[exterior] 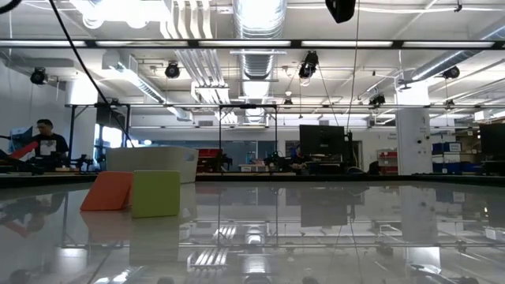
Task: Sort & place blocks by color
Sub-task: Put the green block into the transparent bin
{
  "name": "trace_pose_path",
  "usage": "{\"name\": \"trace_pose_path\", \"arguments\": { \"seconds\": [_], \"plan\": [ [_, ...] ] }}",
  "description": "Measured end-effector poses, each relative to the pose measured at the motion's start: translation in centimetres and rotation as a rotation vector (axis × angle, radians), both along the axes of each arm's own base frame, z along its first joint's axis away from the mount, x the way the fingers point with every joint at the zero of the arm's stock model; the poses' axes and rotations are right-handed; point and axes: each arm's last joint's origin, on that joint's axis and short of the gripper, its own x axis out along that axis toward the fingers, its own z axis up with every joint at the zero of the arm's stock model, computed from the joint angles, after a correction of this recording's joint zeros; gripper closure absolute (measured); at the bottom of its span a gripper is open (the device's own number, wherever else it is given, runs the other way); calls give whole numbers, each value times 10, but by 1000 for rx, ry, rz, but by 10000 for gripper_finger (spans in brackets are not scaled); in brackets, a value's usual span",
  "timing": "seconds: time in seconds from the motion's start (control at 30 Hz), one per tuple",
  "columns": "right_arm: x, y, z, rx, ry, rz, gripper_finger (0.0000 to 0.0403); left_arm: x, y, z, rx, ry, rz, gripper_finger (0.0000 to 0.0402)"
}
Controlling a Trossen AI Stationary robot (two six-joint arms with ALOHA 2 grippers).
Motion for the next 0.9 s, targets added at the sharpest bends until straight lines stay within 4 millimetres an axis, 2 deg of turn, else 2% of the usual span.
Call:
{"name": "trace_pose_path", "arguments": {
  "seconds": [0.27,0.9],
  "plan": [
    [0,0,0,0,1,0,177,-2,2,-18,16,21,21,268],
    [0,0,0,1,2,0,172,0,0,-19,-3,3,17,261]
  ]
}}
